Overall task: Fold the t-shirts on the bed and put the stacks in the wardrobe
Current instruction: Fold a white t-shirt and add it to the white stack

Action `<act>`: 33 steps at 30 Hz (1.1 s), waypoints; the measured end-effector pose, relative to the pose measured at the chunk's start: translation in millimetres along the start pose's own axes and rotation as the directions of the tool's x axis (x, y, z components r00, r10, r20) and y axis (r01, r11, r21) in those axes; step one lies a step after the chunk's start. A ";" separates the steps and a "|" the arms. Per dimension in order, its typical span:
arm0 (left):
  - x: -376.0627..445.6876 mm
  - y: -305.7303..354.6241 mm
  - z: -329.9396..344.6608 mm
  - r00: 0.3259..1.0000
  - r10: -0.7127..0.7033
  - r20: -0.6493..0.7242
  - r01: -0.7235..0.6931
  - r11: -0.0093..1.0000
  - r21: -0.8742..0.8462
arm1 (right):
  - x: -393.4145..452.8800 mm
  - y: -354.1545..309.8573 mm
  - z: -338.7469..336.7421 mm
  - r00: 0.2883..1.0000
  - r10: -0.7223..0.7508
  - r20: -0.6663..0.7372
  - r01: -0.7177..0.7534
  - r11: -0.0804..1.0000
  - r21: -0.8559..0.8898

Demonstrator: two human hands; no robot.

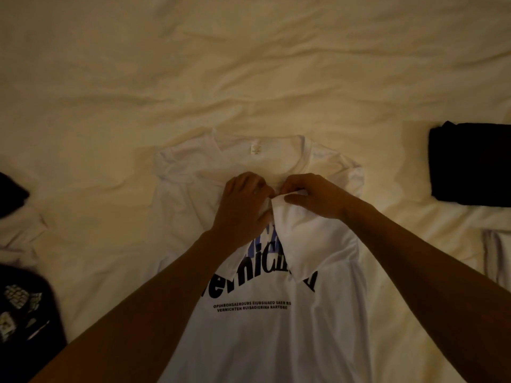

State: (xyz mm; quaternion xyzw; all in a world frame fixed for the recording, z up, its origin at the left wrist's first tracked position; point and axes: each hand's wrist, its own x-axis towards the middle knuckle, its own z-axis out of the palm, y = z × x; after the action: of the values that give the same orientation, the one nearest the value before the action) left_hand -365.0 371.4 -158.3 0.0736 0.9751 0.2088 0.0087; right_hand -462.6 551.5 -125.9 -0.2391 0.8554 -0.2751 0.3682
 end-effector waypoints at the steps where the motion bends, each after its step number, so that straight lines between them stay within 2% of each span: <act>1: -0.7 0.5 1.8 1.000 0.003 -0.018 -0.003 1.000 -0.017 | -1.5 1.7 0.3 1.000 -0.001 -0.017 0.001 1.000 0.013; 5: 1.5 4.4 3.6 0.998 -0.013 -0.057 0.007 0.994 -0.109 | -4.5 5.5 3.0 0.998 0.012 -0.059 -0.007 0.996 0.083; 9: 4.0 7.4 3.2 0.995 -0.069 -0.068 0.064 0.994 -0.084 | -5.9 4.9 7.2 0.998 -0.003 -0.067 0.009 0.997 0.077; 16: 12.2 4.3 8.8 0.991 -0.087 -0.105 0.077 0.993 -0.093 | -7.1 6.7 16.1 0.993 0.013 -0.114 -0.011 1.000 0.022; 18: 8.7 3.2 7.7 0.991 -0.063 -0.118 0.052 0.994 -0.093 | -7.7 6.2 22.6 0.992 0.003 -0.123 -0.009 0.999 -0.053; 20: 2.5 0.2 3.3 0.986 -0.095 -0.139 0.079 0.990 -0.119 | -9.0 3.7 32.9 0.981 -0.070 -0.180 0.025 0.970 -0.241; 22: -6.7 -6.2 -1.5 0.967 -0.170 -0.192 0.153 0.983 -0.097 | -11.9 0.5 49.2 0.940 -0.188 -0.285 0.036 0.886 -0.462; 24: -19.5 -15.0 0.2 0.966 -0.189 -0.179 0.190 0.982 -0.008 | -14.9 -1.2 67.7 0.904 -0.227 -0.363 -0.023 0.821 -0.570; 28: -42.2 -31.4 17.2 0.993 -0.095 0.065 0.081 0.976 0.201 | -16.6 7.7 97.8 0.927 -0.141 -0.349 -0.108 0.789 -0.605; 30: -45.2 -33.0 19.2 0.992 -0.097 0.079 0.076 0.970 0.232 | -15.1 9.6 105.3 0.935 -0.108 -0.337 -0.124 0.791 -0.599; 33: -42.8 -29.5 9.9 0.997 -0.075 -0.024 0.078 0.983 0.168 | -14.1 2.9 101.8 0.932 -0.179 -0.316 -0.020 0.844 -0.536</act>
State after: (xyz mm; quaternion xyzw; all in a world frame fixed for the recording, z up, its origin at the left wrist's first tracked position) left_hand -326.4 342.5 -180.0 0.0348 0.9914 0.1258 0.0019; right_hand -377.0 532.3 -179.6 -0.3136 0.9389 -0.0818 0.1158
